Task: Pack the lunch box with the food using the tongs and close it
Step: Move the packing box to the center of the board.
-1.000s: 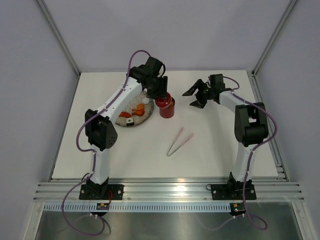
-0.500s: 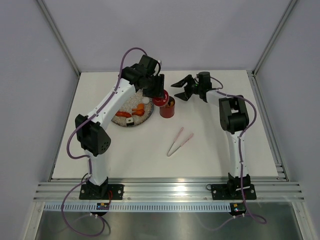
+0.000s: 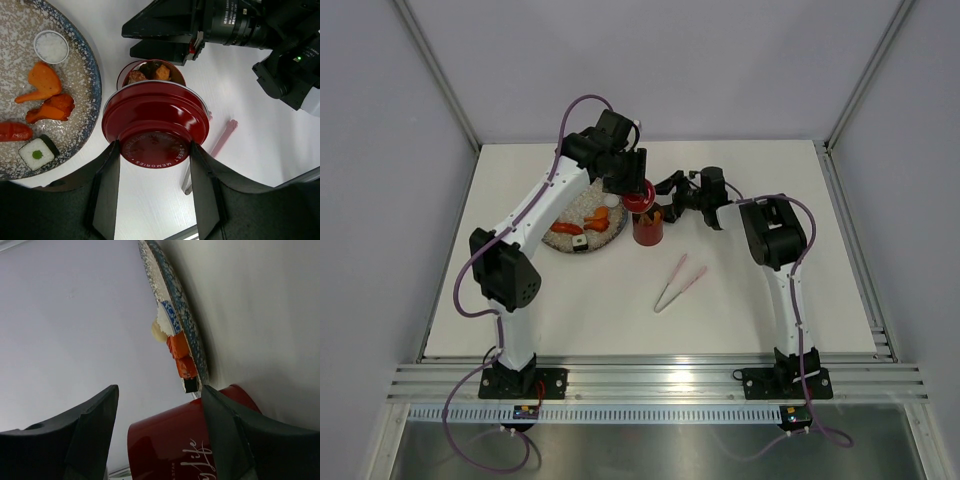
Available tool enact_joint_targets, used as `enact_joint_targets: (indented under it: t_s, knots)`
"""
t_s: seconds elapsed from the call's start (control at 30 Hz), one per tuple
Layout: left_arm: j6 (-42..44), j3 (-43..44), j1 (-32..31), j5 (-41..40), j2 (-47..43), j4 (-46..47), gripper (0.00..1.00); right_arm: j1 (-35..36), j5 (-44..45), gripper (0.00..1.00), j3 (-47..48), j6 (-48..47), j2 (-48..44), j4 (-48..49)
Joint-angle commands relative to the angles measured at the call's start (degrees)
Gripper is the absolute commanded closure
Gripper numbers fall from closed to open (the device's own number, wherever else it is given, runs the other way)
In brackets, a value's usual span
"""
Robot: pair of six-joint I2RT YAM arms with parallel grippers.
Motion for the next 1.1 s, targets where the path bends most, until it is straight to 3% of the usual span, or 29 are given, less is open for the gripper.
enact_joint_targets:
  t_s: [0.0,0.17,0.43,0.77,1.07]
  knots:
    - [1.11,-0.56,0.27,-1.83,-2.32,0.61,1.0,-0.42,-2.09,0.25,-2.74,3.9,-5.31,6.17]
    - [2.42,1.72,0.27,-1.14,-0.31,-2.81,1.0,-0.42,-2.0,0.25,-8.28,1.98,-10.41,6.08]
    - [3.48,2.34,0.27,-1.74,0.75,-4.67,1.0,-0.6,2.92,0.24,-7.06,-15.33,-19.72,-19.99]
    - [2.96,6.36,-3.15,-2.71,4.52,-7.12,1.0,-8.41,27.94,0.24,-11.53,-29.92,-36.41,-44.96]
    - [4.88,15.61,-3.42,-2.45,12.09,-13.72,1.0,-10.7,39.48,0.21,-13.91,-38.01,-46.01,-54.74]
